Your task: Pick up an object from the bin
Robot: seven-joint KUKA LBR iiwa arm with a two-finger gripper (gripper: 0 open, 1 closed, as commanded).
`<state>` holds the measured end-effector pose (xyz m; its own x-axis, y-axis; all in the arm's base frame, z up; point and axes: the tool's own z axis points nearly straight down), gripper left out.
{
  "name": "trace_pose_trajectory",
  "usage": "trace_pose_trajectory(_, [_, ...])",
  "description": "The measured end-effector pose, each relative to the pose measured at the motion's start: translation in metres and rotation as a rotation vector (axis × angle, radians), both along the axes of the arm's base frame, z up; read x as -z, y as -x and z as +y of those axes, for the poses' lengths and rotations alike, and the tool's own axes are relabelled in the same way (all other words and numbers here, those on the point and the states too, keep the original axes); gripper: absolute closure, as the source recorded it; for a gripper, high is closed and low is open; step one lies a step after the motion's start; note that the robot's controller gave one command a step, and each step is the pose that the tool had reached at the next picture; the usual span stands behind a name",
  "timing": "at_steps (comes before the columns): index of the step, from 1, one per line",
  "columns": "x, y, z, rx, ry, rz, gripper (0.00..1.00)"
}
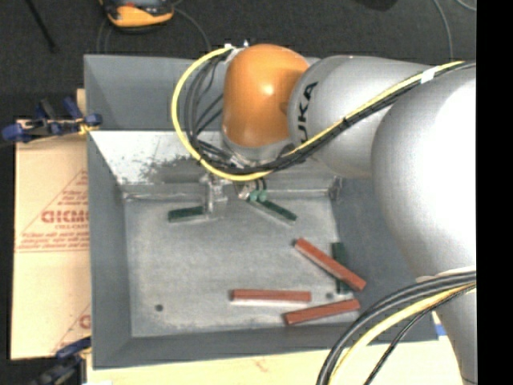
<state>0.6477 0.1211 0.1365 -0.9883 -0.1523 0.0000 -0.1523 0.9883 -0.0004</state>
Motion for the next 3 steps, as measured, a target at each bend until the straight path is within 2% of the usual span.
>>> trace_pose_trajectory(1, [-0.070, -0.005, 0.006, -0.088, 0.000, -0.003, 1.00])
trace_pose_trajectory(2, [-0.082, 0.001, 0.033, -0.011, -0.003, -0.005, 0.00])
trace_pose_trajectory(3, [-0.082, 0.001, 0.033, -0.011, -0.003, -0.004, 0.00])
